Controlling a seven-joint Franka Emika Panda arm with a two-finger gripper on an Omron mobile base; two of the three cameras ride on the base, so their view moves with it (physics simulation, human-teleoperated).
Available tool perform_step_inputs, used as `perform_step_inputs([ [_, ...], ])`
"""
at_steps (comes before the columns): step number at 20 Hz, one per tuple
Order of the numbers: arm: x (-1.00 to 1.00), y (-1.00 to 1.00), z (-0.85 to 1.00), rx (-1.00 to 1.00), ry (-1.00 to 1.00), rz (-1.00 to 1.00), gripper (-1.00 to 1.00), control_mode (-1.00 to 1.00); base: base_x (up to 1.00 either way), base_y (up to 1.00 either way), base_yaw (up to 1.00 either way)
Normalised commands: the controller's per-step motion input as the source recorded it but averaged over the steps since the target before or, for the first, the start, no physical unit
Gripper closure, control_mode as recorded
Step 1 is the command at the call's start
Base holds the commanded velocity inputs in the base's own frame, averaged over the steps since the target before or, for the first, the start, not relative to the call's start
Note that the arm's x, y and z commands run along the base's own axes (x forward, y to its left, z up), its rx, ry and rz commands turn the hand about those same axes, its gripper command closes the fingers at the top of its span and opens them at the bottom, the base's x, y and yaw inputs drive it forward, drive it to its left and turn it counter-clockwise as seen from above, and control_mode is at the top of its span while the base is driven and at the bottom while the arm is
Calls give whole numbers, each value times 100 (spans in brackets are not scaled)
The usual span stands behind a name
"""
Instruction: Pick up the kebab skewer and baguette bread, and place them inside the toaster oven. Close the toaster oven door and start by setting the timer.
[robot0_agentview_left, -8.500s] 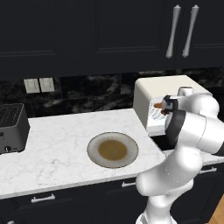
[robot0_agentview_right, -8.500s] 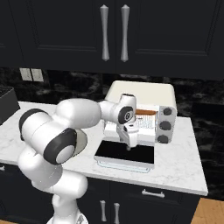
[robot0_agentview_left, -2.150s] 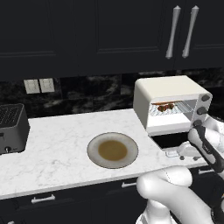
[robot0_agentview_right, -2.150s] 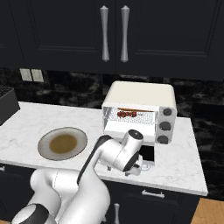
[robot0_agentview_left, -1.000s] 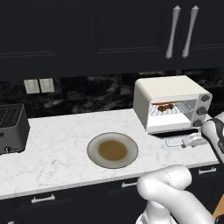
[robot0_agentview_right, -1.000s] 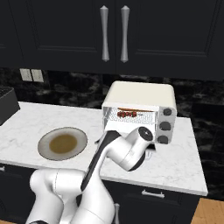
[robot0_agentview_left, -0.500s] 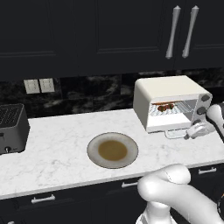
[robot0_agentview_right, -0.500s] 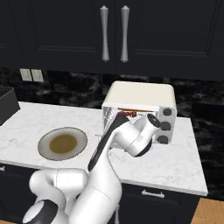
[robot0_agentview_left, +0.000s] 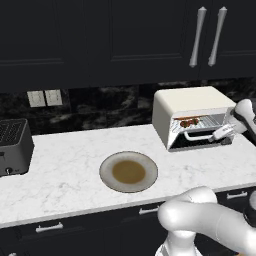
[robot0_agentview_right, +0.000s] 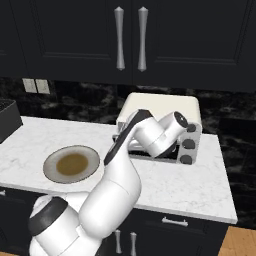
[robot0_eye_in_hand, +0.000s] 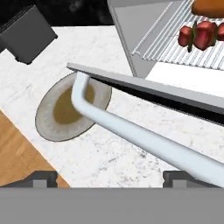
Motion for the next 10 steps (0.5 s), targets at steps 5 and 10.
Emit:
perform_step_inputs([
  [5,92,73,-2,-4,-38,-4,-100,-100,0,0,0],
  [10,73,46,-5,-2,-21,-4,-100,-100,0,0,0],
])
